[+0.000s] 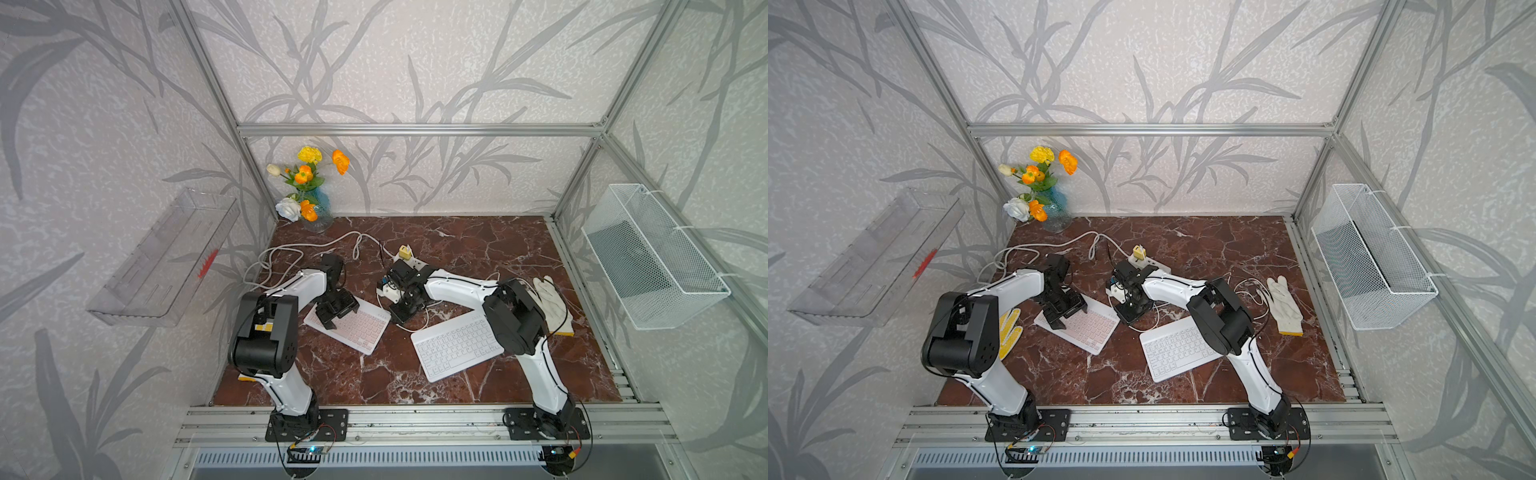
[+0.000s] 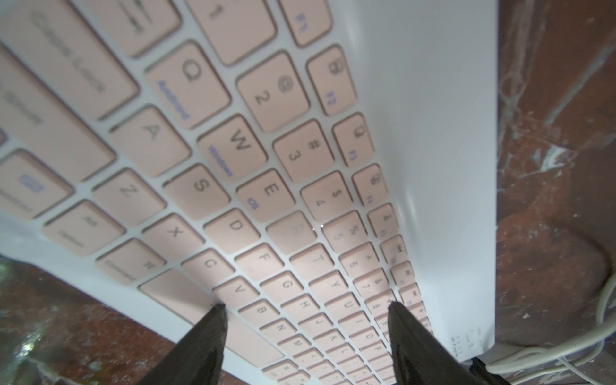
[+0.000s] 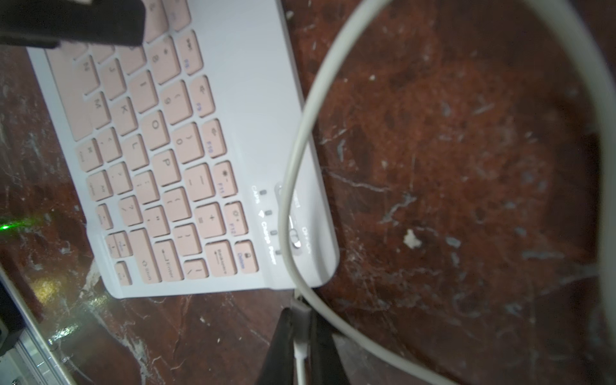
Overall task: Unplug the wireless keyboard
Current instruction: Remove the power cord from the keyboard, then remove the plug from the socket.
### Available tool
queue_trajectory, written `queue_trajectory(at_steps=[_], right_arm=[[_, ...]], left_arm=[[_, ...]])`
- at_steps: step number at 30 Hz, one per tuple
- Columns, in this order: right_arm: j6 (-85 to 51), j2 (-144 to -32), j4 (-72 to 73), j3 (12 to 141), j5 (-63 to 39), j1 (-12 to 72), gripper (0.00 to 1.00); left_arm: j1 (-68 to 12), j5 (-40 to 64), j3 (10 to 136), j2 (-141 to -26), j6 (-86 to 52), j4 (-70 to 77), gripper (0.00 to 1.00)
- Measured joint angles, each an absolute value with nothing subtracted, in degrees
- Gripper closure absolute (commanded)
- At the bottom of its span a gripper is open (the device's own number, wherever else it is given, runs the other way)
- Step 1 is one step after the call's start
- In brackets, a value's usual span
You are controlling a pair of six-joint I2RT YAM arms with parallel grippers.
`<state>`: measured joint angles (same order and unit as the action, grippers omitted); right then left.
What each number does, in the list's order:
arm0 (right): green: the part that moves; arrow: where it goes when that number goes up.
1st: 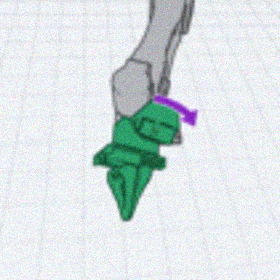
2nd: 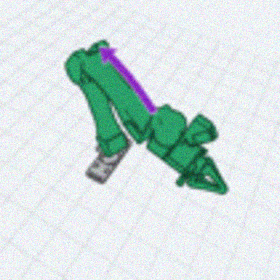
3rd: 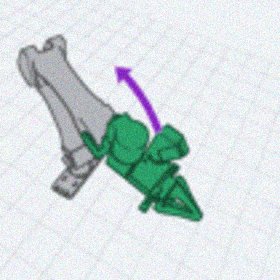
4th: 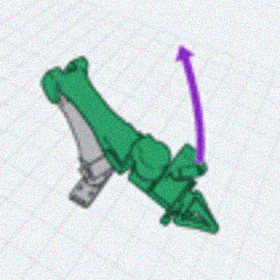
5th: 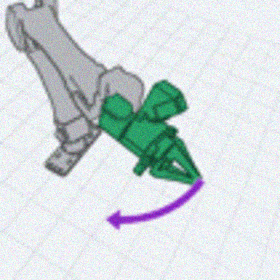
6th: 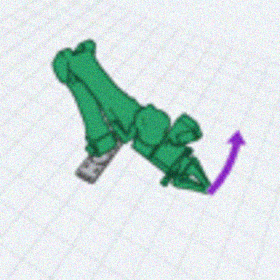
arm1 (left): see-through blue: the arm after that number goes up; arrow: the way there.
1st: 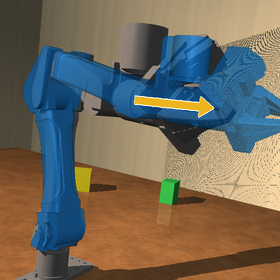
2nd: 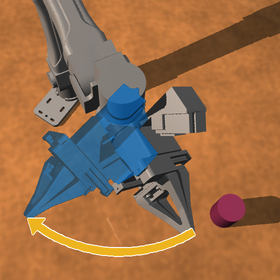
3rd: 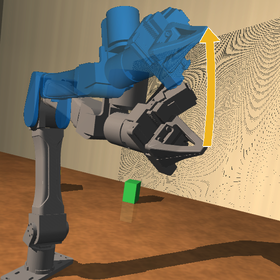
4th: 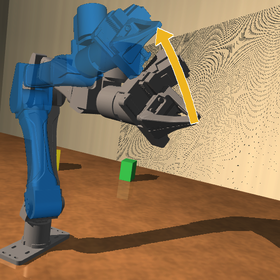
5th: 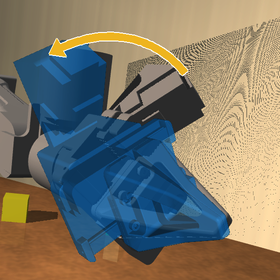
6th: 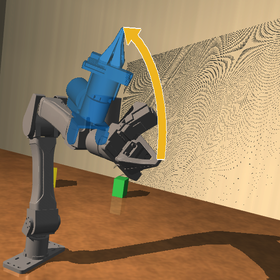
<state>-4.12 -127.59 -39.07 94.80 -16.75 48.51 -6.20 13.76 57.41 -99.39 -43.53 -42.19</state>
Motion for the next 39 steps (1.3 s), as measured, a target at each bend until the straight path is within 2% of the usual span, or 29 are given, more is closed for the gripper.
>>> queue_trajectory(at_steps=[8, 18, 21, 23, 25, 39], right_arm=[[4.45, -128.18, -42.11, 96.97, 0.32, 54.02, 1.00], [10.17, -126.98, -42.57, 94.19, 12.86, 53.34, 0.94], [10.61, -126.32, -42.72, 93.67, 12.82, 52.73, 0.86], [10.76, -125.51, -42.85, 93.01, 11.88, 52.12, 0.72], [10.81, -124.62, -43.79, 92.27, 11.14, 51.24, 0.67], [8.49, -119.98, -51.72, 88.25, -5.56, 42.50, 0.56]], left_arm=[[-6.20, 13.76, 57.41, -99.39, -43.51, -42.19, 0.24], [-6.20, 13.78, 57.52, -99.39, -43.09, -42.37, 0.24], [-6.20, 13.80, 57.60, -99.39, -43.07, -42.41, 0.24], [-6.17, 13.93, 57.63, -99.31, -43.05, -42.41, 0.24], [-6.11, 14.15, 57.60, -99.07, -42.92, -42.41, 0.24], [-6.28, 19.70, 58.48, -97.03, -42.00, -36.58, 0.22]])
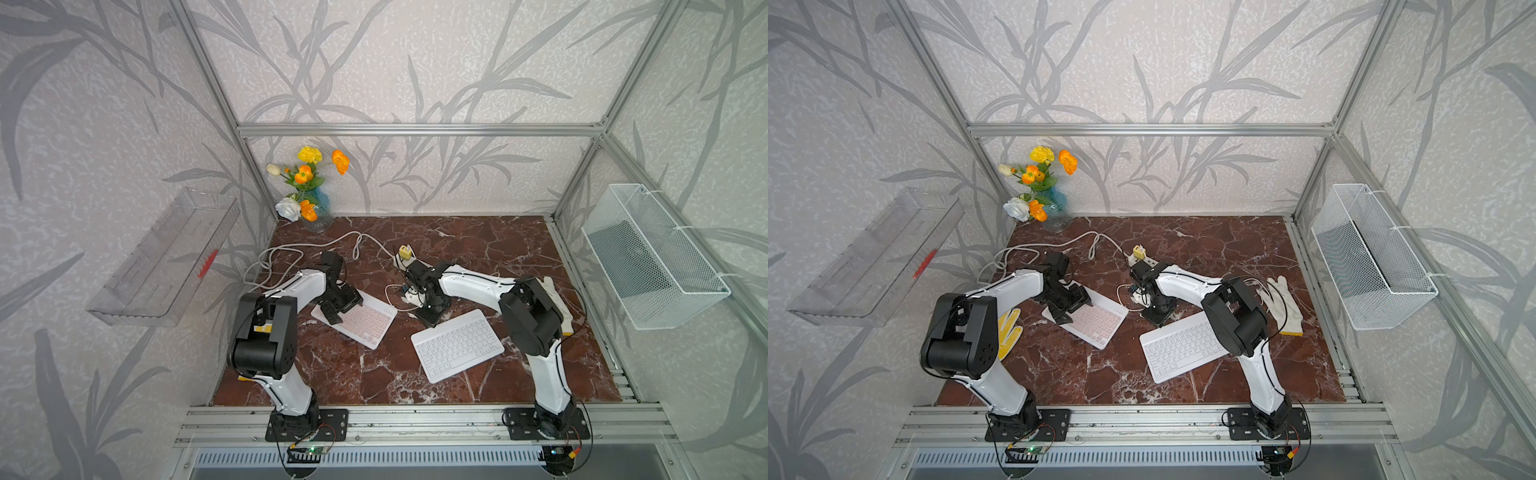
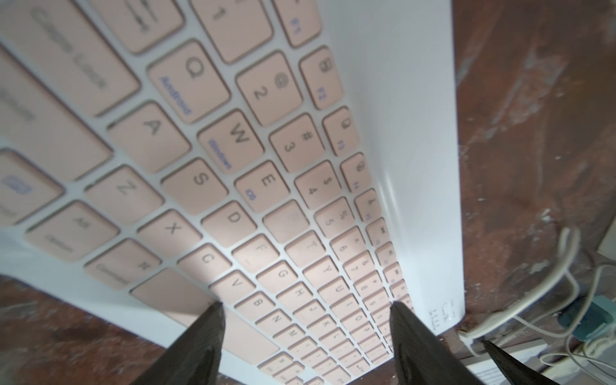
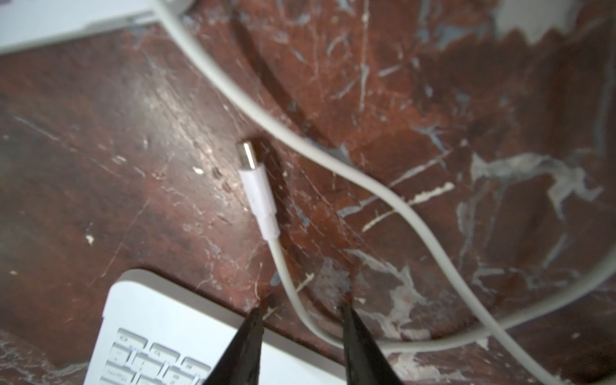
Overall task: Unplug the wireless keyboard
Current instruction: Remove the plug from the socket.
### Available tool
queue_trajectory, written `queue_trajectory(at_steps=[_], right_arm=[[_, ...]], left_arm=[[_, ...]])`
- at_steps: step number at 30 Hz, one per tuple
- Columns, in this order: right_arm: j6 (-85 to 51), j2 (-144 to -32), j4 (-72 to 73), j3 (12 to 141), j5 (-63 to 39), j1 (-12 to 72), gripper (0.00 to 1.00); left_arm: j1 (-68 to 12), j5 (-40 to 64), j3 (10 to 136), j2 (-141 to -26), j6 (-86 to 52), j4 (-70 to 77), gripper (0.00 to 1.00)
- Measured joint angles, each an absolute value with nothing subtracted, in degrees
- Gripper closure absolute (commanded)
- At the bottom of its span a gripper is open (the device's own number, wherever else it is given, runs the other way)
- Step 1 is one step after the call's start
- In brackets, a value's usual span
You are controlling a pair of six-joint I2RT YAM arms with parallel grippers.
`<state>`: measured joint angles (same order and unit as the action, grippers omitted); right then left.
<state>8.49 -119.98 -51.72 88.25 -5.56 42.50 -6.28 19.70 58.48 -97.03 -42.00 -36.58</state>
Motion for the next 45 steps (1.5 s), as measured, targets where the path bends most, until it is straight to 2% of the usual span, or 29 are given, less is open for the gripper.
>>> queue_trajectory(at_steps=[6, 14, 20, 30, 37, 45], right_arm=[[7.51, -115.59, -51.48, 89.21, -10.85, 36.91, 0.51], [6.90, -115.48, -49.60, 99.92, -13.52, 32.23, 0.50], [5.74, -118.10, -48.90, 109.54, -13.58, 31.11, 0.52], [2.17, -122.13, -46.54, 113.51, -16.95, 29.45, 0.53], [-1.98, -123.57, -44.97, 113.45, -19.66, 29.36, 0.46], [-2.35, -123.52, -41.98, 111.81, -20.58, 28.34, 0.46]], left_arm=[[-6.83, 20.99, 63.09, -93.47, -41.67, -36.16, 0.21], [-7.40, 21.17, 68.55, -93.08, -40.66, -37.04, 0.21], [-10.39, 21.61, 79.64, -100.03, -38.50, -36.99, 0.24], [-15.92, 22.85, 96.53, -115.79, -37.06, -35.73, 0.33], [-16.40, 24.56, 101.56, -123.04, -37.95, -34.87, 0.36], [-15.86, 25.41, 101.67, -123.94, -38.15, -34.30, 0.36]])
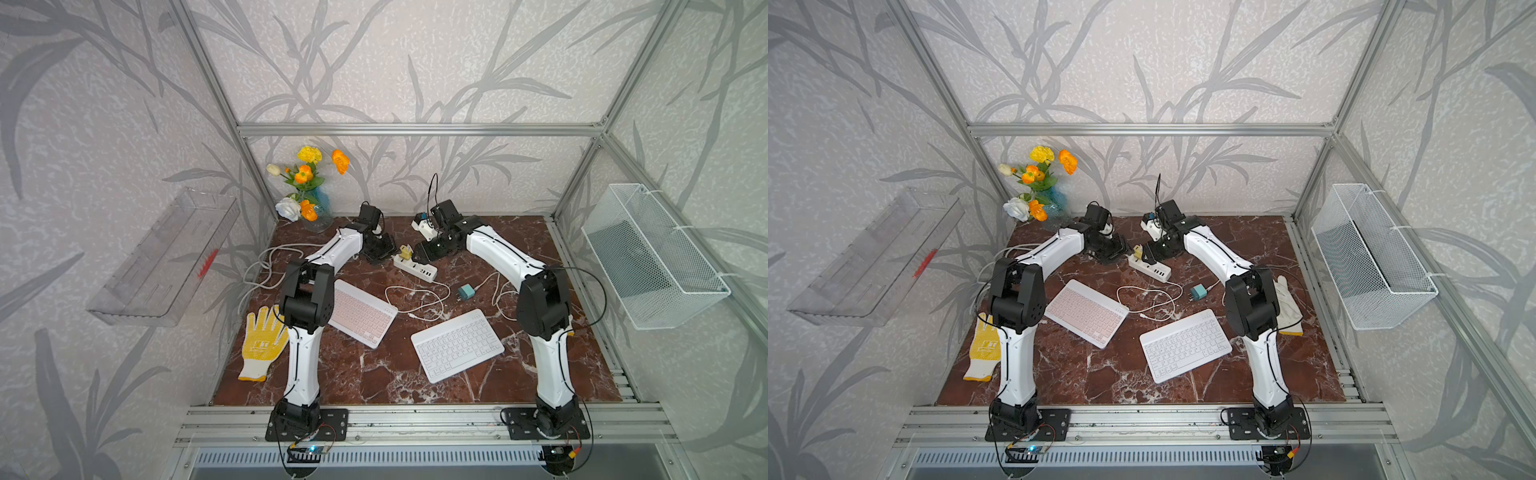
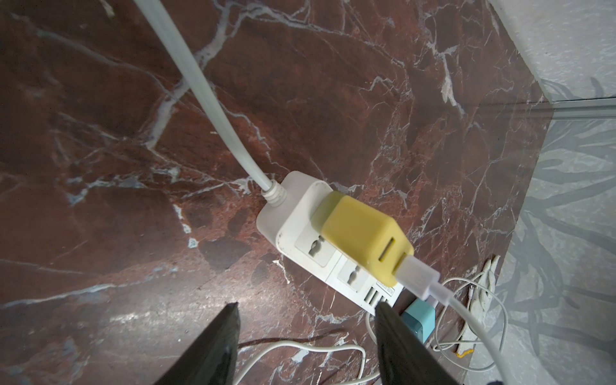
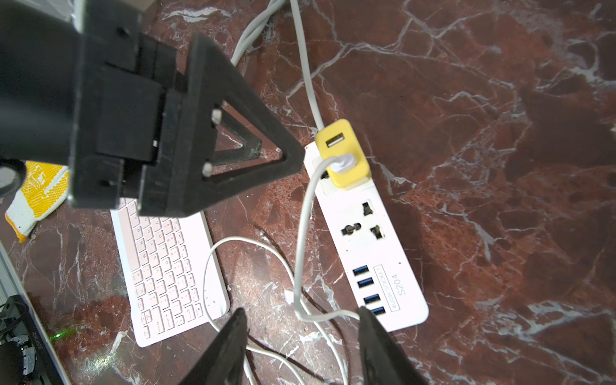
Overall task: Unplug the wireless keyboard
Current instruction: Remove the plug from the socket.
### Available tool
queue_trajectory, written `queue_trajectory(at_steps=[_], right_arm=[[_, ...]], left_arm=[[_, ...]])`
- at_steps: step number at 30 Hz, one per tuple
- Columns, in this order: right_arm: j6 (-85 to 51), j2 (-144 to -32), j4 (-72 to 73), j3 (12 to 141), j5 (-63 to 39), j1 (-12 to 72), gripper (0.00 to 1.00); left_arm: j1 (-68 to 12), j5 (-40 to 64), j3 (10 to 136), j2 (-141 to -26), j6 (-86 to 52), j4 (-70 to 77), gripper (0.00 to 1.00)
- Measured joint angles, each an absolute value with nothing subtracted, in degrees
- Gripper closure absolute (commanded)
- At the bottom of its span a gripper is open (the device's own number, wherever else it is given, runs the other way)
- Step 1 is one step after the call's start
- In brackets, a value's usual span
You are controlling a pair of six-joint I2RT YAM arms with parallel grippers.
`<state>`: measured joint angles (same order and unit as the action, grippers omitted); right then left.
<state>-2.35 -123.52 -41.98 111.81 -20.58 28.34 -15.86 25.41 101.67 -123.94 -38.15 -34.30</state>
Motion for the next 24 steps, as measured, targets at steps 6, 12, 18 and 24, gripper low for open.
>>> queue_trajectory(at_steps=[6, 12, 18, 24], right_arm=[[-1.76, -123.48, -39.86, 109.95, -20.67, 27.09, 0.46], [-2.11, -123.50, -38.68, 109.54, -21.54, 25.67, 0.48], [0.21, -125.36, -37.82, 110.85, -21.69, 25.06, 0.47], [4.40, -130.26, -35.48, 111.15, -21.89, 26.55, 0.42]], left_arm=[[-15.57, 25.65, 101.65, -123.98, -38.13, -33.87, 0.36], [-15.25, 26.57, 101.51, -124.20, -38.19, -32.53, 0.37], [-15.20, 26.61, 101.51, -125.97, -38.26, -32.56, 0.43], [-15.11, 26.41, 101.49, -127.94, -38.33, -32.71, 0.43]])
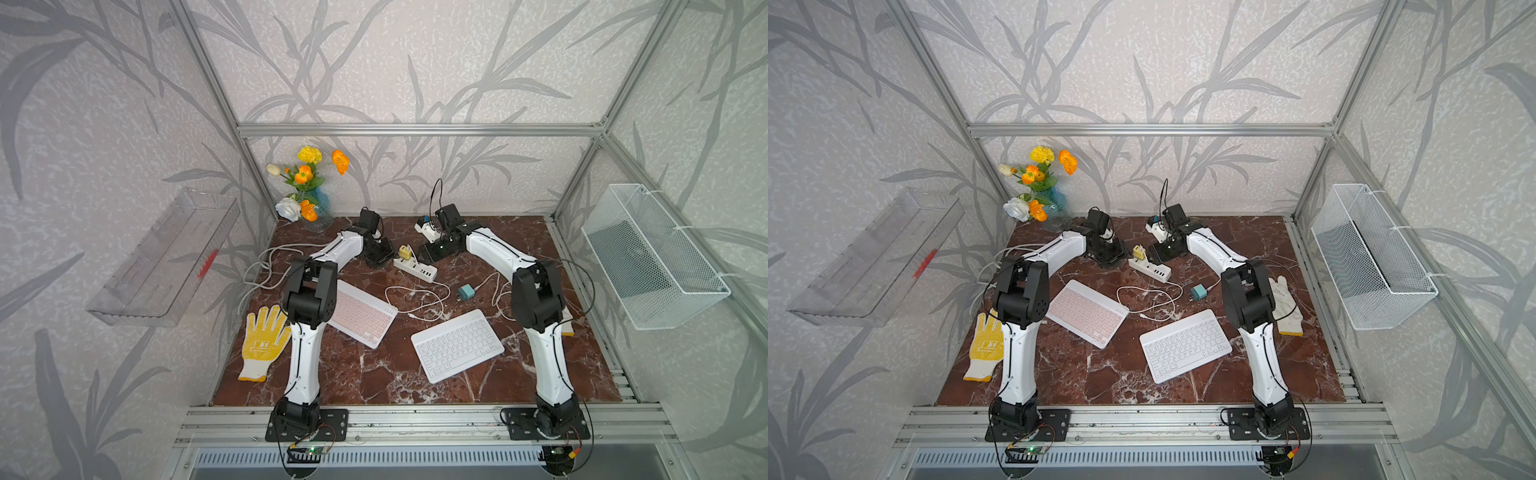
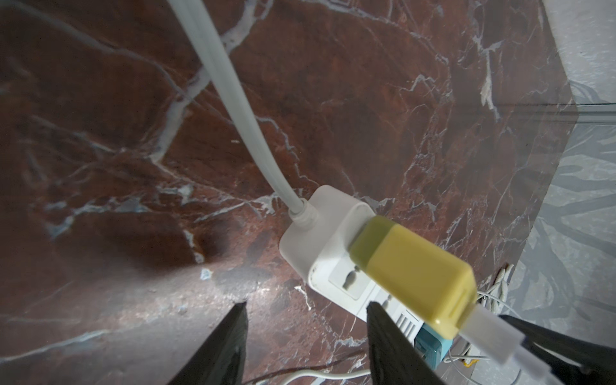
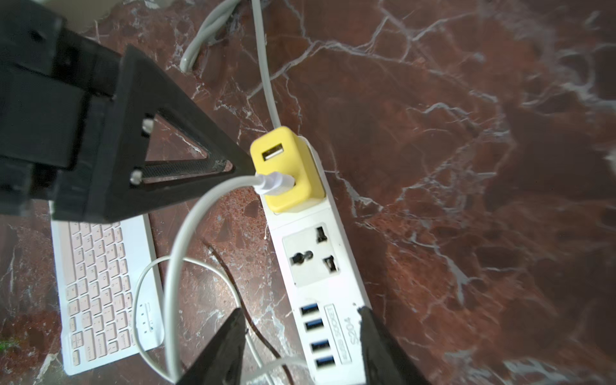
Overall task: Unplug the wireless keyboard
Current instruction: Remove the plug from the socket.
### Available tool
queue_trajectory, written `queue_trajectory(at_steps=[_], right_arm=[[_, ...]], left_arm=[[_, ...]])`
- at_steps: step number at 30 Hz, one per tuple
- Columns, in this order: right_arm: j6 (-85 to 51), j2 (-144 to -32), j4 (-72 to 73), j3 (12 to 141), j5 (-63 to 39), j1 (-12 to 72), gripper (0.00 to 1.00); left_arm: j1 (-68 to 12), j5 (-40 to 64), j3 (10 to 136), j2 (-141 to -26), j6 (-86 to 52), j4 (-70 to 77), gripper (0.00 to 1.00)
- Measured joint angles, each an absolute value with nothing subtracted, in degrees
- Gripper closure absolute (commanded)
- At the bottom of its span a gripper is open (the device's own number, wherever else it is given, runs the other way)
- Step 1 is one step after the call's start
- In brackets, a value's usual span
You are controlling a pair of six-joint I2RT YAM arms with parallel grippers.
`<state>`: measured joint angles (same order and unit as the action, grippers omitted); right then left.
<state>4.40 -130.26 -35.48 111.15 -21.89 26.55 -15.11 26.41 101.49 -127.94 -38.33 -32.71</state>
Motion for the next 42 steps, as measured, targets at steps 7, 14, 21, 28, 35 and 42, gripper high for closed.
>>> queue_trajectory(at_steps=[7, 14, 21, 28, 35, 42], right_arm=[[5.96, -133.80, -30.74, 111.15, -22.09, 28.10, 0.34], [5.80, -134.76, -23.73, 111.28, -20.25, 28.45, 0.34], [5.61, -135.87, -15.90, 109.84, -22.00, 28.27, 0.36], [4.45, -144.49, -21.85, 121.43, -27.18, 27.29, 0.40], [3.01, -145.58, -23.18, 122.65, -29.04, 27.35, 0.72], [3.79, -143.76, -20.40, 119.42, -26.06, 28.29, 0.76]], left_arm=[[-15.14, 26.41, 101.51, -128.18, -38.59, -32.58, 0.42], [-15.09, 26.13, 101.54, -130.30, -38.52, -32.62, 0.43], [-15.05, 26.28, 101.54, -130.50, -38.98, -32.05, 0.42], [-14.94, 26.24, 101.54, -130.63, -39.70, -31.55, 0.43], [-14.98, 26.65, 101.21, -130.63, -40.62, -29.69, 0.44], [-14.92, 26.89, 100.86, -130.61, -40.73, -29.45, 0.45]])
